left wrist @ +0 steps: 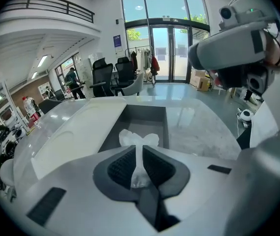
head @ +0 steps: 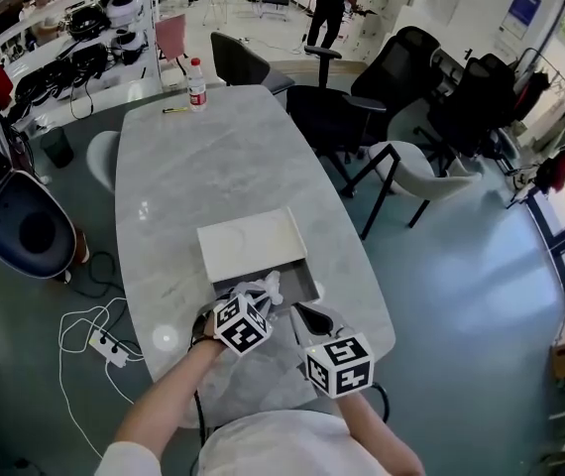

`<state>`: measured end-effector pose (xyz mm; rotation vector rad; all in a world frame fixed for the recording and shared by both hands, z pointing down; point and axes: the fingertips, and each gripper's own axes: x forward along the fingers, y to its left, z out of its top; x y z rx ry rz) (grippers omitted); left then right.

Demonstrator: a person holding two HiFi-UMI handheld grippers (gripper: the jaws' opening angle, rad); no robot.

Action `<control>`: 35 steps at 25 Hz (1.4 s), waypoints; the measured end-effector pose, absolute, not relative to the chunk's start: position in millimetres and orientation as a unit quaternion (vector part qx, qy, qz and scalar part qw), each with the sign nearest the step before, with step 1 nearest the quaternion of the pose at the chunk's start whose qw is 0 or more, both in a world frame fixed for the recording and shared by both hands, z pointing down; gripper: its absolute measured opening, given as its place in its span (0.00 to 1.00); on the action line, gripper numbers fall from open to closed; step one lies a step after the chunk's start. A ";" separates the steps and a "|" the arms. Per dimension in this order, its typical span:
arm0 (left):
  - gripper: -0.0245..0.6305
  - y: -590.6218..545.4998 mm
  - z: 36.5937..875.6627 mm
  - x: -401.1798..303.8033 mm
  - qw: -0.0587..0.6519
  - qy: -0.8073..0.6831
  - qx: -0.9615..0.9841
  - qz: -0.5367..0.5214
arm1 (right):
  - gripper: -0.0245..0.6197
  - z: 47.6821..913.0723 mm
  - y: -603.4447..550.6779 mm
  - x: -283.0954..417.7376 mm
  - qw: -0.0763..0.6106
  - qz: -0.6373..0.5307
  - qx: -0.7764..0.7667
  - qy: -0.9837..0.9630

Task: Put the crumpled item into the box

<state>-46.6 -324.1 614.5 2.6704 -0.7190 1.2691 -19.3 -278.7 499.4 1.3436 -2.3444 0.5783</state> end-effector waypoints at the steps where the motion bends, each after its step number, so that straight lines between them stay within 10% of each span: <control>1: 0.07 -323.4 613.2 -46.5 0.053 -0.236 0.878 0.414 | 0.05 498.9 -278.2 -19.4 0.189 0.205 0.478 -0.833; 35: 0.07 -287.2 463.3 -101.7 0.164 -0.551 0.811 0.108 | 0.05 443.8 -284.8 -5.8 0.124 0.169 0.384 -0.899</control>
